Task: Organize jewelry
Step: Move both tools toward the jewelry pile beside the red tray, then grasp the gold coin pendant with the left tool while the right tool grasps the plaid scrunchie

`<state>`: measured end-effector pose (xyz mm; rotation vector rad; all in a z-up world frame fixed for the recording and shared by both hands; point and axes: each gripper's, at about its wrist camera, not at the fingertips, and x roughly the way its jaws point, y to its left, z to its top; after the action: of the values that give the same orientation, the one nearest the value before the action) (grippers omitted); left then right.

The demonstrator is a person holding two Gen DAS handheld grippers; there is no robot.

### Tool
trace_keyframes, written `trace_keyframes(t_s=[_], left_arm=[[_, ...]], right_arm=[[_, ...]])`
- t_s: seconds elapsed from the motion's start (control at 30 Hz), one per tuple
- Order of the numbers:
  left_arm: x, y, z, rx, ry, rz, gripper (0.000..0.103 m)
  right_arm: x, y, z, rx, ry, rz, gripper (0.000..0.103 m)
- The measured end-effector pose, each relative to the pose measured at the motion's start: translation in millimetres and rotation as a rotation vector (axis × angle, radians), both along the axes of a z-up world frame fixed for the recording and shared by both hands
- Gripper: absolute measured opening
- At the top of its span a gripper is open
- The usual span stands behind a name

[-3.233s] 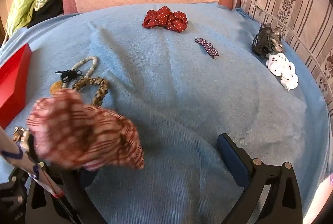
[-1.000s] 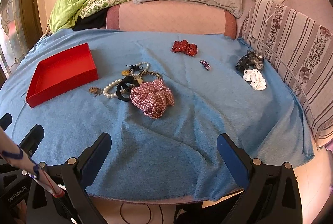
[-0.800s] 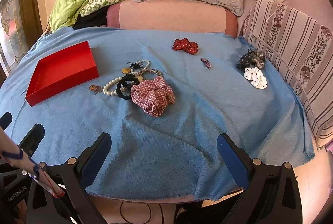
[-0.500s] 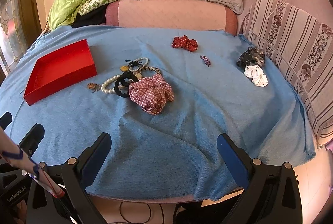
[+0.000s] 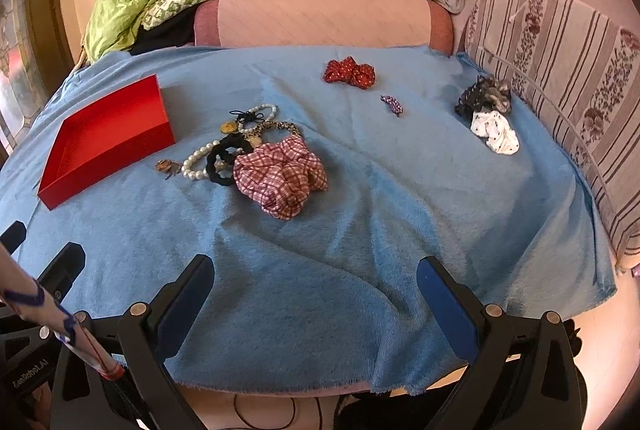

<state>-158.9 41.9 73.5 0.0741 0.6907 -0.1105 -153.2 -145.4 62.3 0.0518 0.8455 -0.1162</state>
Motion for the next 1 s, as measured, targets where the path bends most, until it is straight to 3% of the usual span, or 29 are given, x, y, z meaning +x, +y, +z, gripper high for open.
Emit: trace_keyframes(t_s=[0.2, 0.53, 0.6, 0.67, 0.8, 1.0], left_arm=[[31.6, 1.1, -7.3, -0.039, 0.077, -0.026, 0.103], [94.6, 2.0, -21.5, -0.11, 0.163, -0.074, 0.101], [107.2, -1.4, -26.8, -0.104, 0.184, -0.09, 0.093], [122.2, -4.3, -35.2, -0.095, 0.219, -0.095, 0.078], [146.2, -8.1, -49.8, -0.078, 0.259, -0.09, 0.072], [164.9, -23.2, -62.3, 0.016, 0.237, -0.11, 0.059]], right_arm=[[11.5, -8.0, -2.6, 0.023, 0.003, -0.003, 0.101], [38.5, -17.8, -9.6, 0.068, 0.017, 0.001, 0.09], [41.3, -22.8, -12.2, 0.077, 0.017, -0.016, 0.09], [44.4, -26.2, -15.7, 0.087, 0.025, -0.02, 0.09], [47.2, -28.2, -19.7, 0.1, 0.027, -0.012, 0.09], [51.5, -28.6, -22.7, 0.116, 0.025, 0.005, 0.09]])
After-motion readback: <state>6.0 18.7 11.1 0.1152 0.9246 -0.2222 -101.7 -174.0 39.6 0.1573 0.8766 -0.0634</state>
